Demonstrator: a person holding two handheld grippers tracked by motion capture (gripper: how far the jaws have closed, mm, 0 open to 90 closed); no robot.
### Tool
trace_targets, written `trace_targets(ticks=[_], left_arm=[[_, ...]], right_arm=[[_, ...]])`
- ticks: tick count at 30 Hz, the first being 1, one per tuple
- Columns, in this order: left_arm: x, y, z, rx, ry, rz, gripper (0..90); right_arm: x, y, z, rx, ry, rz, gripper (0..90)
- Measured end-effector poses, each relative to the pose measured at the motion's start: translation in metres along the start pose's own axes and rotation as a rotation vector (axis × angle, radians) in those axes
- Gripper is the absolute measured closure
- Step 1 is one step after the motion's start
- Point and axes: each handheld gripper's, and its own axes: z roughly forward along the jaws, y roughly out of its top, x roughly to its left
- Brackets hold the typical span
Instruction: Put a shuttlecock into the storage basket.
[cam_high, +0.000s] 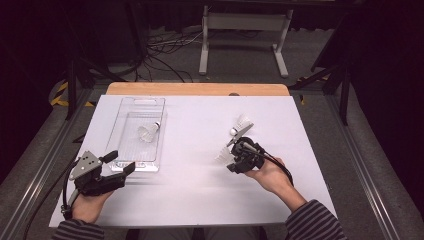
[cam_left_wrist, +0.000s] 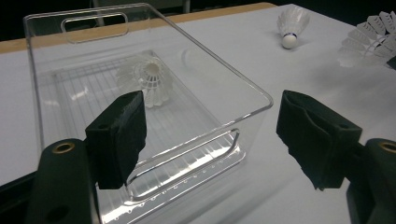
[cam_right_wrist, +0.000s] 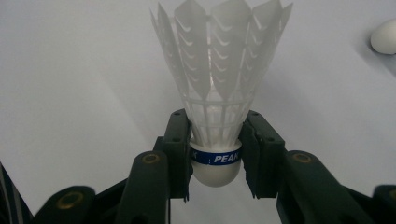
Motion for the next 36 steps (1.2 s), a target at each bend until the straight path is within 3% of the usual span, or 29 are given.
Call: trace_targets(ticks=[12, 36], left_arm=[[-0.009, 0.012, 0.013, 0.048, -0.057, 0.026, 27.3], [-0.018, 0.026, 0.031, 0.098, -0.095, 0.060, 28.8]], right_arm=[[0.002, 0.004, 0.002, 0.011, 0.008, -0.018, 66.0], [0.008, 0.015, 0.002, 0.019, 0.017, -0.054, 66.0]])
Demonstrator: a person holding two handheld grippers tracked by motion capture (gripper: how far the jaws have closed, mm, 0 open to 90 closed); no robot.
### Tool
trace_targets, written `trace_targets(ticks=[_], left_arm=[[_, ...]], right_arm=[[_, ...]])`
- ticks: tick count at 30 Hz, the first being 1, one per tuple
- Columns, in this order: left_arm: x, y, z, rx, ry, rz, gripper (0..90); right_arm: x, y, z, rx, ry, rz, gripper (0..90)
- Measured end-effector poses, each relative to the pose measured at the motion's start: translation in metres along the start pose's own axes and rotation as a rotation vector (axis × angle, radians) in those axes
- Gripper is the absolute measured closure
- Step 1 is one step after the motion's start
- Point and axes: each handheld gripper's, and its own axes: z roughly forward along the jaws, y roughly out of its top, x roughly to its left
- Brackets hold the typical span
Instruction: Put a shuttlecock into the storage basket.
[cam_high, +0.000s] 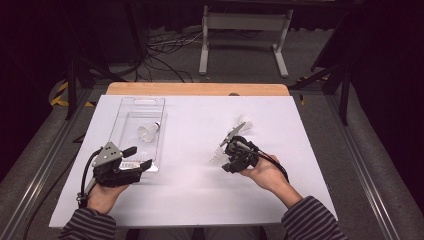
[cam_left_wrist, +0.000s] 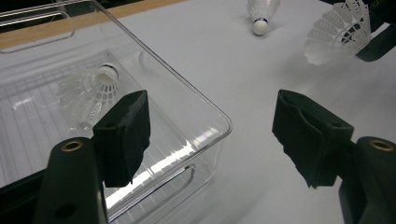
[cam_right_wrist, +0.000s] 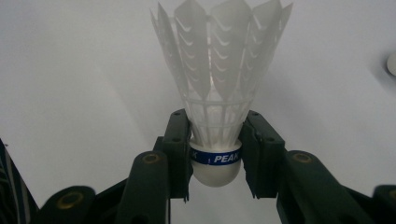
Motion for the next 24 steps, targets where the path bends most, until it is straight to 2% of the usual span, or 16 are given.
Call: trace_targets(ticks=[19, 24], left_arm=[[-0.008, 0.009, 0.013, 0.047, -0.024, 0.011, 30.0], [-0.011, 0.014, 0.017, 0.063, -0.044, 0.014, 29.8]], right_arm=[[0.002, 0.003, 0.000, 0.005, 0.004, -0.015, 65.9], [0.002, 0.004, 0.000, 0.009, 0.007, -0.017, 65.9]])
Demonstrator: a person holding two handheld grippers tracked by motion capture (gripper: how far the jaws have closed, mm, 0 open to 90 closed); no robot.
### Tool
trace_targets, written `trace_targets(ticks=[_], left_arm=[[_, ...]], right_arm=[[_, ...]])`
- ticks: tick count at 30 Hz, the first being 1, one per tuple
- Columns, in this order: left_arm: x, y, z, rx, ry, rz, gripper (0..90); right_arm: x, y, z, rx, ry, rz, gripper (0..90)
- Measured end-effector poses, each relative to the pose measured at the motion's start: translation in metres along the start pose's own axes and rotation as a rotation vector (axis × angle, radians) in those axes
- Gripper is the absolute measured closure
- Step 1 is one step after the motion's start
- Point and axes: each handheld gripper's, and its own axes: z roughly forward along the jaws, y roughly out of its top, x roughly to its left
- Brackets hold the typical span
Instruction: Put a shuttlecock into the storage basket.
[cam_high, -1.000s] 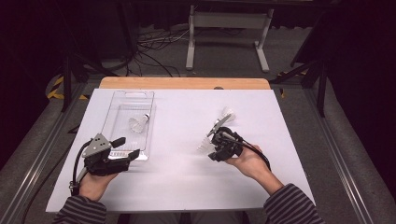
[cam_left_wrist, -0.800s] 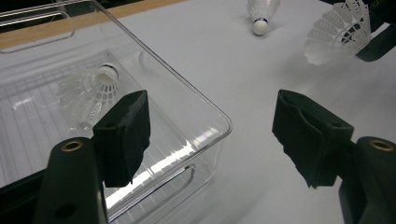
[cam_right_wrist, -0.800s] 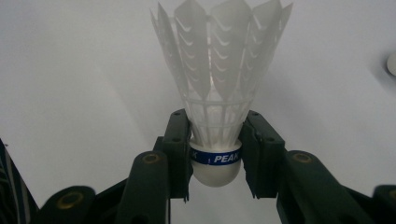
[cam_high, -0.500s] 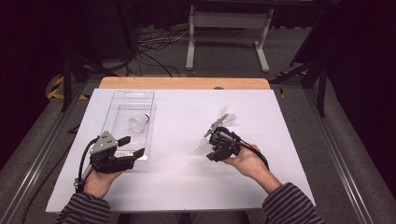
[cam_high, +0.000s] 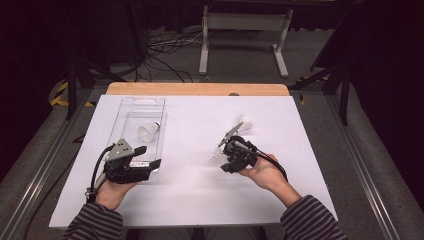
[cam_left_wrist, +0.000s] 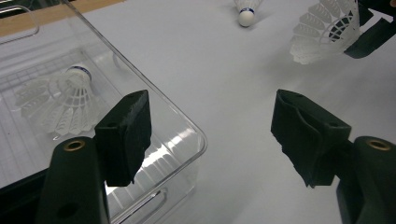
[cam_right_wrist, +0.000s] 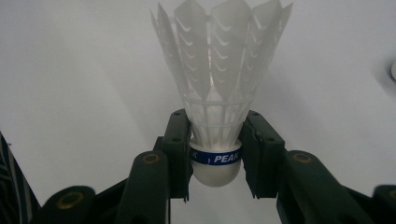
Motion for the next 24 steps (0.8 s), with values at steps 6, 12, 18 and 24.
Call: trace_targets(ticks=[6, 12, 18, 24], left_arm=[[-0.004, 0.005, 0.006, 0.025, -0.020, 0.009, 29.0], [-0.007, 0.009, 0.010, 0.040, -0.036, 0.026, 28.4], [-0.009, 0.012, 0.014, 0.056, -0.048, 0.031, 29.5], [-0.012, 0.015, 0.018, 0.064, -0.061, 0.046, 32.3]], right_arm=[[0.001, 0.002, 0.001, 0.006, 0.002, -0.007, 66.0], [0.002, 0.005, 0.003, 0.012, 0.009, -0.020, 65.9], [0.004, 0.010, 0.004, 0.010, 0.012, -0.028, 65.9], [0.006, 0.014, 0.003, 0.006, 0.016, -0.041, 65.9]])
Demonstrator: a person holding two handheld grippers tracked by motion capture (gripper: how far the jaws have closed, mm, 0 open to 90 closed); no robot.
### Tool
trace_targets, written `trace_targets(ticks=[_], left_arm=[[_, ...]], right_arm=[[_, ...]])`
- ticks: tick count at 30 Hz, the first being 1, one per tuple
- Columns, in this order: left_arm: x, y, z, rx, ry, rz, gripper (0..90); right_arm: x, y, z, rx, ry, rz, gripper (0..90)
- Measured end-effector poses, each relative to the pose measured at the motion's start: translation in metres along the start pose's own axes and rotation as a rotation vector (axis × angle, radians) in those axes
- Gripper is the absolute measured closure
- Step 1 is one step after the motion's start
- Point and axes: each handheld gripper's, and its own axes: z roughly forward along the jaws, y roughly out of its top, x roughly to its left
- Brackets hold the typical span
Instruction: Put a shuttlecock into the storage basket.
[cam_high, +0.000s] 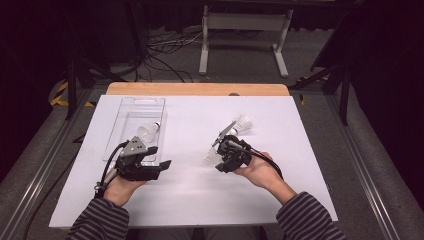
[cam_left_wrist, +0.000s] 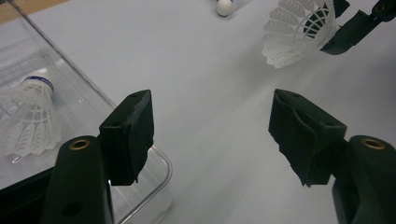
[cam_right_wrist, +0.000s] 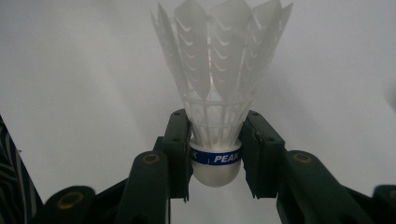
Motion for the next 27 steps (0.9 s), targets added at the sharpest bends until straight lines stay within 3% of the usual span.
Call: trace_targets(ticks=[27], left_arm=[[-0.012, 0.015, 0.022, 0.052, -0.078, 0.046, 42.0]], right_arm=[[0.003, 0.008, 0.000, -0.012, 0.010, -0.018, 65.9]])
